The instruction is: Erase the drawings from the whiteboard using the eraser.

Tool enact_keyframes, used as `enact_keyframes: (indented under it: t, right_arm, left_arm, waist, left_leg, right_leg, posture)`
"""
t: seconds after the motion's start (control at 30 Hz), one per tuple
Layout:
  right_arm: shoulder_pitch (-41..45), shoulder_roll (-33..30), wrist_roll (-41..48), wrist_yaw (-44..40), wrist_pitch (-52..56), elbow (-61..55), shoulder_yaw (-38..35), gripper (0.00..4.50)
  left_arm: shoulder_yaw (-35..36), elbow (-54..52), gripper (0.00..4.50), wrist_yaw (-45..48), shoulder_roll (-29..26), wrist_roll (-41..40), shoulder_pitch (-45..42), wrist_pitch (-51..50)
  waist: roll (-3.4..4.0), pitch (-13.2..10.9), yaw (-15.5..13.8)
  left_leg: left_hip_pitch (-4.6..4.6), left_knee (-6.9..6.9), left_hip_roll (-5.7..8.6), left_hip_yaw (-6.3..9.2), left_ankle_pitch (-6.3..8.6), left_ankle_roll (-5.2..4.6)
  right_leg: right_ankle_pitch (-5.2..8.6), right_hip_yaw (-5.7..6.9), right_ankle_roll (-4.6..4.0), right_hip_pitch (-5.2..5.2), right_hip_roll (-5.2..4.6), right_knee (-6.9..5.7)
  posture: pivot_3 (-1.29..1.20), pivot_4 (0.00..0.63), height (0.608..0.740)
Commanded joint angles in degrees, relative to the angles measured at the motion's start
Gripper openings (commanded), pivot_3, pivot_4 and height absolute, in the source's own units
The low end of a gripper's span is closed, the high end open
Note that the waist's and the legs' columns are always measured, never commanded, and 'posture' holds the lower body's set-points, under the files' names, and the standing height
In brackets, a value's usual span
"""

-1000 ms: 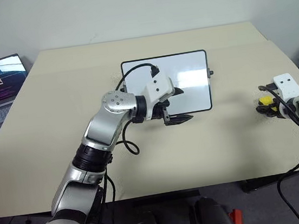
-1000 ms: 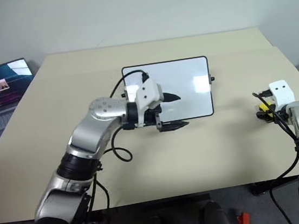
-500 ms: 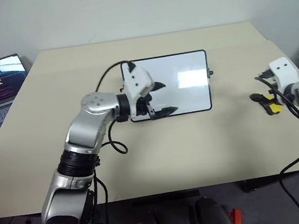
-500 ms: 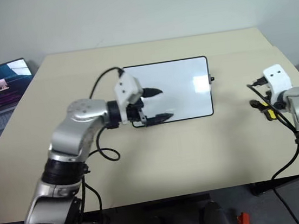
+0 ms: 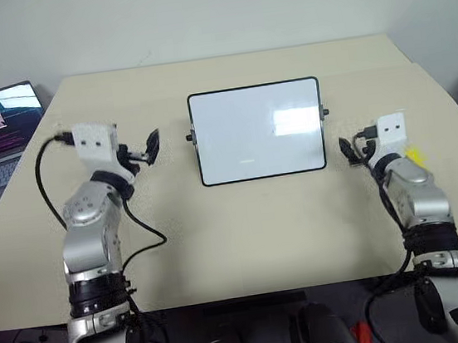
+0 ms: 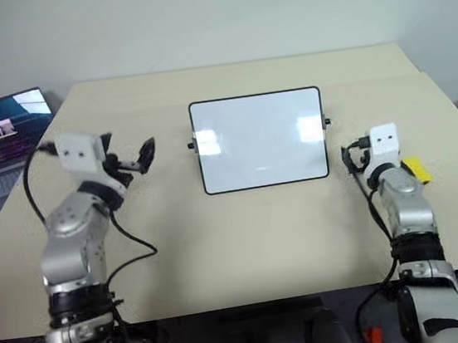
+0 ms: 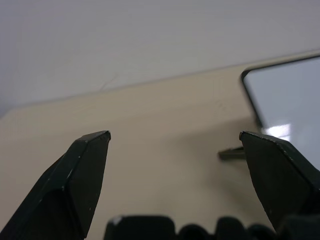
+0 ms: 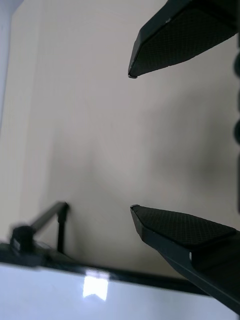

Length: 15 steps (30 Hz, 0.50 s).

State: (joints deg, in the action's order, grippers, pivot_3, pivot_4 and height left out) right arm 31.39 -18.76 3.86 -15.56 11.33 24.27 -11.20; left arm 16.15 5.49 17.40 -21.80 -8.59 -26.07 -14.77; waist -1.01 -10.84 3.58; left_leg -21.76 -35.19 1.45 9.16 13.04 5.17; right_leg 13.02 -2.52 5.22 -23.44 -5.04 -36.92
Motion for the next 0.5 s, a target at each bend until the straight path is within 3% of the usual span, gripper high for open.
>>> enact_keyframes:
  t: [0.03,0.23,0.5]
  right_arm:
    - [0.5,1.2,0.9,2.3,-4.9,1.0,-1.0,4.46]
    - [0.6,4.8,4.8,2.2,-7.7,3.1,-2.3,4.46]
    - [-1.8,8.7,7.7,3.2,-7.3,1.4,-2.9,4.46]
  left_arm:
    - [-0.4,1.7,4.5,-2.9,1.5,1.4,0.7,5.9]
    - [-1.5,9.8,4.5,-7.3,6.2,2.2,3.0,10.9]
    - [-3.6,13.1,4.5,-7.4,7.7,2.2,2.3,10.9]
  waist:
    - [0.0,0.0,0.0]
    - [-0.01,0.0,-0.3]
    - [-0.01,0.0,-0.1]
  left_leg:
    - [0.0,-0.01,0.0,0.0,0.0,0.0]
    - [0.04,0.0,-0.01,0.0,-0.01,0.01]
    - [0.08,0.0,-0.03,0.0,0.0,0.01]
  right_leg:
    - [0.0,0.0,-0.01,0.0,0.0,0.0]
    - [-0.01,0.0,-0.01,0.03,0.01,0.0]
    - [-0.01,0.0,-0.01,0.06,0.04,-0.02]
  posture:
    - [0.0,0.15,0.74]
    - [0.0,0.15,0.74]
    - [0.0,0.15,0.74]
